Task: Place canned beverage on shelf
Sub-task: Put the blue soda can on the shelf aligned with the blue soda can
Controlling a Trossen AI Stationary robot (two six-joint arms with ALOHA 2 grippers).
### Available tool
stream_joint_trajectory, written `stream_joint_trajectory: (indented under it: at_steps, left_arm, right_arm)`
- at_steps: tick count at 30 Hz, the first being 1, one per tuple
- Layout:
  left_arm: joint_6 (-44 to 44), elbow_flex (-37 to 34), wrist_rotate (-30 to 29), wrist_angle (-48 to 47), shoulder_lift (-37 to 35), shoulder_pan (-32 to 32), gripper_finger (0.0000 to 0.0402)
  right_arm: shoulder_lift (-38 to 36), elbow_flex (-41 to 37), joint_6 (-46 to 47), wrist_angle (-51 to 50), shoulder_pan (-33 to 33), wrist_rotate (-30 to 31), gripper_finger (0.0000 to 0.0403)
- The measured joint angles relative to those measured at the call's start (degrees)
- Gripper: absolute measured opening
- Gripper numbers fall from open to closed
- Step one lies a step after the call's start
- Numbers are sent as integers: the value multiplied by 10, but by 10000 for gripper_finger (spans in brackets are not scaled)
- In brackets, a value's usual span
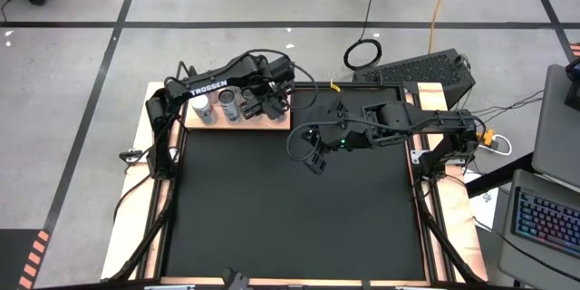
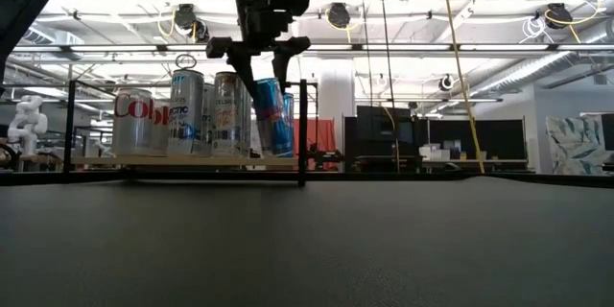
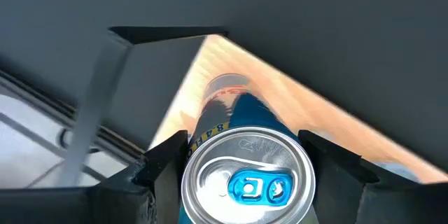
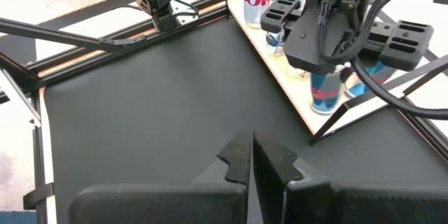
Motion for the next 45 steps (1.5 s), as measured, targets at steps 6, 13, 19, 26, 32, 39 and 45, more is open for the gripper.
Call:
stream_joint_trajectory:
  at_steps: [6,13,19,26,32,39,45]
  left_arm:
    - [9,0,0,5,0,0,232]
    - [9,0,-2,2,0,0,238]
    - [23,0,-6,4,0,0,270]
    - [24,0,-18,7,0,0,282]
    - [24,0,-22,22,0,0,283]
    - [24,0,-28,32,0,0,283]
    - [27,0,-36,34,0,0,283]
  right_arm:
    - [0,0,0,0,0,0,0]
    - [0,0,0,0,0,0,0]
    - [0,0,0,0,0,0,0]
    - [0,0,0,0,0,0,0]
    - [0,0,0,0,0,0,0]
    - [0,0,0,0,0,0,0]
    - [0,0,0,0,0,0,0]
